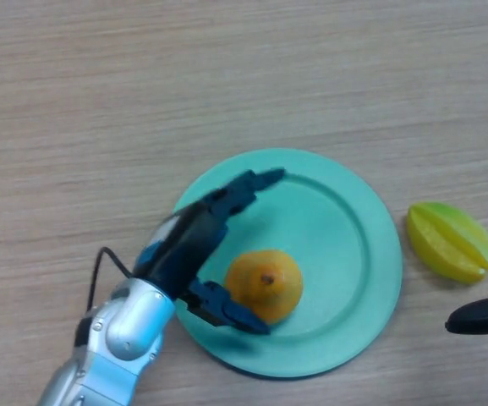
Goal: Pick up the yellow pear and place it on the plate
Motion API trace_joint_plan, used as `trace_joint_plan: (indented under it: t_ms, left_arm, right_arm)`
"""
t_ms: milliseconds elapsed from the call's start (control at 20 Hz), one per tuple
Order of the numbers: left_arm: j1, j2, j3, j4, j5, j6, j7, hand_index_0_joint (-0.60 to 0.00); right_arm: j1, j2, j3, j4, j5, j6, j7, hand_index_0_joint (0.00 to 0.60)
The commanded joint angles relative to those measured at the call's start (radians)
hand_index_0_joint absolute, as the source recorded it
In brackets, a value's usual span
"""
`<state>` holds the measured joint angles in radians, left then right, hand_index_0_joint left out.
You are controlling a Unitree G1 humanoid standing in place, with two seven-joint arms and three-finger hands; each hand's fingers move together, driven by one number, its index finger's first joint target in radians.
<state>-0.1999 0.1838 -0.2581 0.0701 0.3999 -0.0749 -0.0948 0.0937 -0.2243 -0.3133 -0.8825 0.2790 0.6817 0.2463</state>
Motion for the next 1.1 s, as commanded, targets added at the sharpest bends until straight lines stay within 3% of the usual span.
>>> trace_joint_plan:
  t_ms: [50, 300, 550, 750, 1100]
  left_arm:
    - [-0.025, 0.006, 0.094, -0.109, -0.036, -0.056, 0.016, 0.0]
    - [-0.005, 0.006, 0.193, -0.256, -0.122, 0.034, -0.046, 0.0]
    - [0.025, 0.057, 0.321, -0.484, -0.484, 0.295, -0.114, 0.0]
    - [0.048, 0.102, 0.414, -0.526, -0.674, 0.342, -0.116, 0.0]
    - [0.081, 0.129, 0.467, -0.549, -0.718, 0.299, -0.093, 0.0]
  right_arm:
    - [-0.017, -0.028, -0.029, -0.009, -0.036, -0.171, 0.011, 0.0]
    - [-0.028, -0.033, -0.016, 0.02, -0.062, -0.181, 0.029, 0.0]
    - [-0.033, -0.041, -0.009, 0.054, -0.048, -0.191, 0.027, 0.0]
    - [-0.052, -0.048, 0.003, 0.081, -0.064, -0.216, 0.037, 0.0]
    - [-0.071, -0.058, 0.018, 0.11, -0.033, -0.22, 0.02, 0.0]
